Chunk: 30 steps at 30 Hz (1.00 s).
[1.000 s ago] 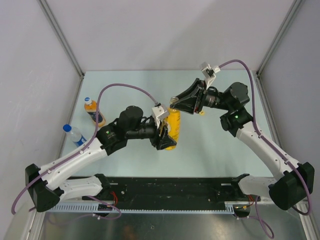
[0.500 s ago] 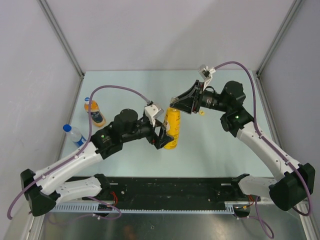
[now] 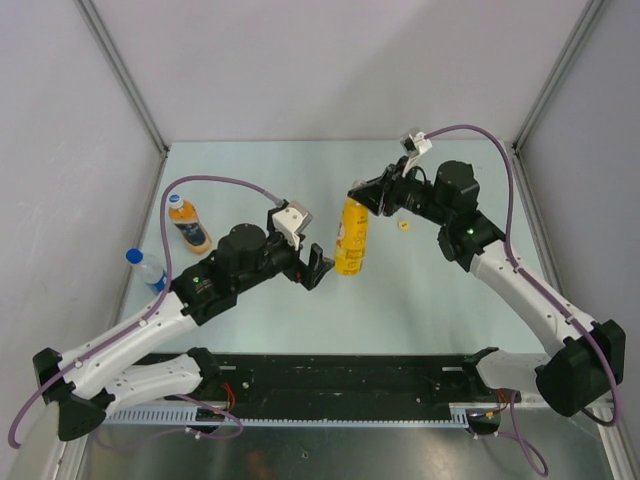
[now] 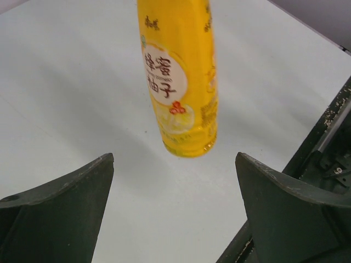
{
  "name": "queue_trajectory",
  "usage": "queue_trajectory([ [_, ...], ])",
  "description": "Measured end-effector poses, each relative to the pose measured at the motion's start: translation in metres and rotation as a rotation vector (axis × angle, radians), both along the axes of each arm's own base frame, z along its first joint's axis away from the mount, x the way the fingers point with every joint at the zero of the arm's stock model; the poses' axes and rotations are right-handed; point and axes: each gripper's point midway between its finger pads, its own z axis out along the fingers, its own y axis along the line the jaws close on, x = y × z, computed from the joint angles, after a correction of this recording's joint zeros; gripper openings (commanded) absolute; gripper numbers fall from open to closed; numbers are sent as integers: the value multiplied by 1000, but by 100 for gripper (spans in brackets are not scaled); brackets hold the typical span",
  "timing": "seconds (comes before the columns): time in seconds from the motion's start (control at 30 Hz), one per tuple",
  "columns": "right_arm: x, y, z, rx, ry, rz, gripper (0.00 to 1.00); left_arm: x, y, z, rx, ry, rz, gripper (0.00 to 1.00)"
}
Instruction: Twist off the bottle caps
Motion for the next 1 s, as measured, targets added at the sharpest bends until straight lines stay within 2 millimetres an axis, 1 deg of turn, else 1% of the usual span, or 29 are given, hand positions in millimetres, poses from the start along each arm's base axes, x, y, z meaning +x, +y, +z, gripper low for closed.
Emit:
queue_trajectory([
  [0.2,48,-21,-26,-74,10,-229,0,5,0,-6,26,-3,12,96],
  [0.33,83,-46,-49,-136,20,-384,0,8,-4,-17,54,19,11,96],
  [0.4,97,-57,-55,-160,9,-450,0,9,-5,-21,64,27,11,96],
  [0.5,117,-76,-58,-195,-31,-560,0,9,-5,-23,70,28,10,96],
  [0.63,137,-92,-53,-230,-111,-676,0,10,-5,-23,73,25,11,96],
  [0.7,146,-99,-51,-243,-148,-724,0,10,-5,-23,73,24,12,96],
  [0.87,166,-117,-53,-278,-221,-821,0,10,-5,-23,74,23,11,96],
  [1.0,180,-139,-54,-275,-251,-880,0,10,-5,-23,75,23,10,96],
])
